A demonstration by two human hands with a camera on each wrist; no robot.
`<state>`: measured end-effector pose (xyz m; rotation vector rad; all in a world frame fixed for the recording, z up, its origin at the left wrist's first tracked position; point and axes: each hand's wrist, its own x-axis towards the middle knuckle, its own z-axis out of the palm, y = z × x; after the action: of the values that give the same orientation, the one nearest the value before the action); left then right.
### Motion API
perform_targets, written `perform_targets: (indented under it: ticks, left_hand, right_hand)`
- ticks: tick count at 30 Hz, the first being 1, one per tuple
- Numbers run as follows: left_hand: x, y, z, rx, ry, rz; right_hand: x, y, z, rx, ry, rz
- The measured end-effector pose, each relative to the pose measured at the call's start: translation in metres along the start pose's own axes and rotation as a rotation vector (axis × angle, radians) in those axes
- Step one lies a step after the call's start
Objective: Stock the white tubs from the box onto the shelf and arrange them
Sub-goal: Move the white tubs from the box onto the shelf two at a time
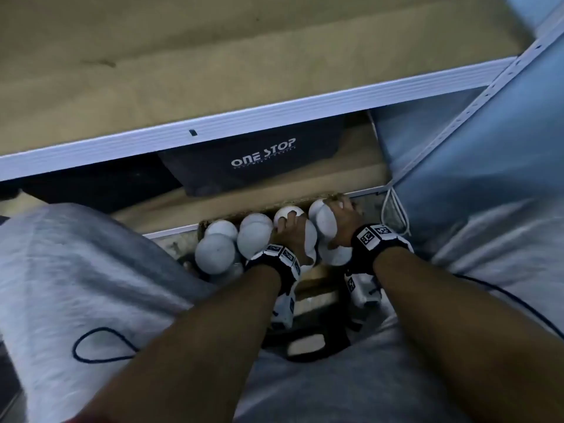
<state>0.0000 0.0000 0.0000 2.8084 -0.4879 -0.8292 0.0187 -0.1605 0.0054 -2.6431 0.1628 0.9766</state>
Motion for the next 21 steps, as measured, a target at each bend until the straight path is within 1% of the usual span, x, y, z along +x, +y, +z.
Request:
perform_targets:
  ticks: [1, 5, 7, 10, 13, 16, 21]
  left_hand:
    - [0.001, 0.001, -0.001, 0.020, -0.024, -0.001]
    - [0.004, 0.001, 0.005, 0.114, 0.045, -0.033]
    - [0.005, 0.001, 0.008, 0.106, 0.062, -0.041]
    - [0.008, -0.001, 0.012, 0.052, 0.038, -0.066]
    - [0.009, -0.002, 0.011, 0.001, 0.033, -0.055]
    - [0.009, -0.003, 0.004, -0.056, 0.030, -0.064]
    - [0.002, -0.003, -0.013, -0.119, 0.033, -0.057]
  right_hand:
    - [0.001, -0.001, 0.001, -0.008, -0.019, 0.000]
    - [0.002, -0.005, 0.004, -0.016, 0.039, 0.065]
    - [0.003, -0.004, 0.005, -0.035, 0.020, 0.080]
    - [0.004, -0.004, 0.005, -0.014, -0.001, 0.083]
    - [0.002, -0.004, 0.004, -0.009, -0.009, 0.092]
    - [-0.005, -0.004, -0.003, -0.054, -0.017, 0.106]
    - [-0.012, -0.015, -0.015, -0.116, -0.021, 0.072]
